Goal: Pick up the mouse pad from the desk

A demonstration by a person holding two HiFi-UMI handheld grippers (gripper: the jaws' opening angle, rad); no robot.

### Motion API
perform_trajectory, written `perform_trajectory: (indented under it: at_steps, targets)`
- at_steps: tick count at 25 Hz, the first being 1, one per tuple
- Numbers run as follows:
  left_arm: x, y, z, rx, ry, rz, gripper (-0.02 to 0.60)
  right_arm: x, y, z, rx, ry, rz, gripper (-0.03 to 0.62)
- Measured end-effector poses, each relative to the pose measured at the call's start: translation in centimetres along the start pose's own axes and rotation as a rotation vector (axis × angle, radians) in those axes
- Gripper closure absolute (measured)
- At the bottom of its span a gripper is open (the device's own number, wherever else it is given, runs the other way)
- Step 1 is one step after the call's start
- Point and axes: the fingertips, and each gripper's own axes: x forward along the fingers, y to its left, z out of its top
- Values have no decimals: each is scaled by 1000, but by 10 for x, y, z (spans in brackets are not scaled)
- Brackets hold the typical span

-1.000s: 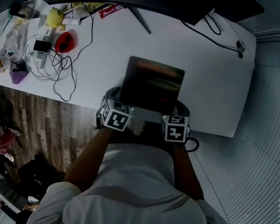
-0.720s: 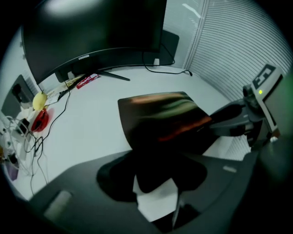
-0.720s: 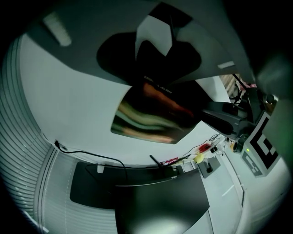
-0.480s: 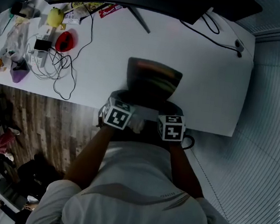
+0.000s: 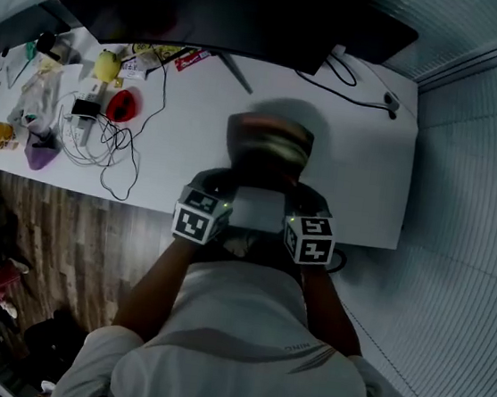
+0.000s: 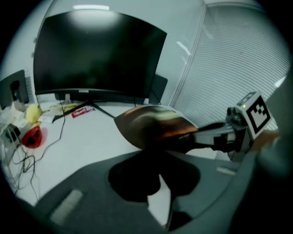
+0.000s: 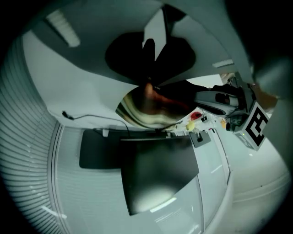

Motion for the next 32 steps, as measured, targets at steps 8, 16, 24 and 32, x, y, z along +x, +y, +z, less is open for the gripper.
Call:
perform_trajectory:
  at_steps: [8, 16, 24, 32]
  targets:
    - [-87, -24, 140, 161, -364, -16, 518, -89, 13, 132, -108, -372, -57, 548]
    - [-188, -59, 249, 298, -625, -6, 515, -185, 37, 239, -195, -701, -96, 548]
    - [-249, -81, 285, 375, -770, 29, 514, -247, 61, 281, -253, -867, -114, 549]
    - [-266, -87, 287, 379, -805, 27, 514, -258, 72, 283, -255, -900, -85, 549]
